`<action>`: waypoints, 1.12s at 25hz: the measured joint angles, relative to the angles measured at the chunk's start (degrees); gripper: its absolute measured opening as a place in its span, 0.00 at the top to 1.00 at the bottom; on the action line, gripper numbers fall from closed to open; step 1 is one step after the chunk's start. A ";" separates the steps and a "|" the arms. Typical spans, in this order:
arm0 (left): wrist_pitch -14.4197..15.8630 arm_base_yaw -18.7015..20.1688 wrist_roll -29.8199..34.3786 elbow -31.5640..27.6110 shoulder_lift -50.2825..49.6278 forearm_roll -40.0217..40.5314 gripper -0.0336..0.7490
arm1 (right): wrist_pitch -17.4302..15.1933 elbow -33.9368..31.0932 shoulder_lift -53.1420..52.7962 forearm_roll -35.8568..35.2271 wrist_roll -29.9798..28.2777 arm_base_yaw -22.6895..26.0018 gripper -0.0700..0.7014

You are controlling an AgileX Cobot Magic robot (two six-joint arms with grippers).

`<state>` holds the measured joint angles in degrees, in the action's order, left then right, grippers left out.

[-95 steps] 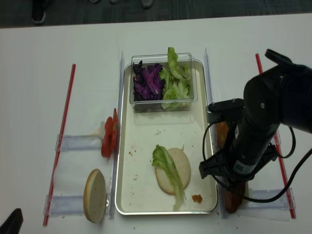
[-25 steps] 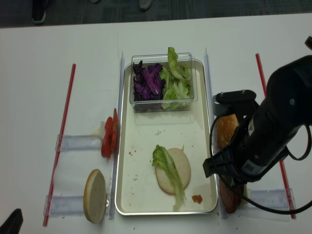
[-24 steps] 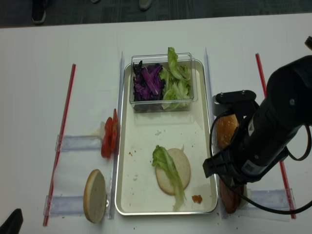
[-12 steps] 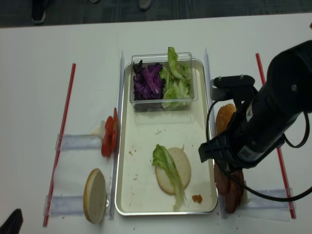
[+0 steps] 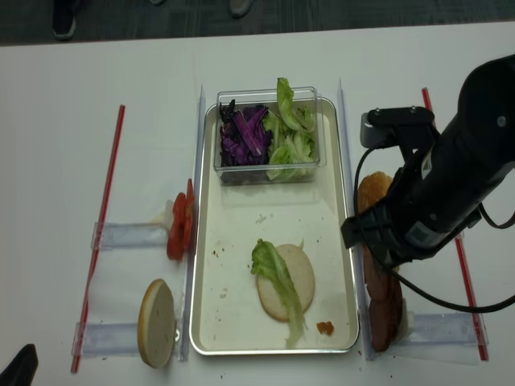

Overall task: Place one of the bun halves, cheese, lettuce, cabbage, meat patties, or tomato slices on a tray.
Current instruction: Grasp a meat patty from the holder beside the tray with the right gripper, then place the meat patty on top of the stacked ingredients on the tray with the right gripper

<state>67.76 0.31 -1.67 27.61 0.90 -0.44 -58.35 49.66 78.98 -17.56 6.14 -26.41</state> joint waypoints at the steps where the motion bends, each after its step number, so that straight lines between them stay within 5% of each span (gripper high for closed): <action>1: 0.00 0.00 0.00 0.00 0.00 0.00 0.45 | 0.21 0.00 0.00 -0.44 -0.86 0.24 0.77; 28: 0.00 0.00 0.00 0.00 0.00 0.00 0.45 | 7.10 0.33 8.51 -20.15 -22.68 0.33 0.77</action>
<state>67.76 0.31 -1.67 27.61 0.90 -0.44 -51.25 49.99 87.50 -37.70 -16.54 -26.08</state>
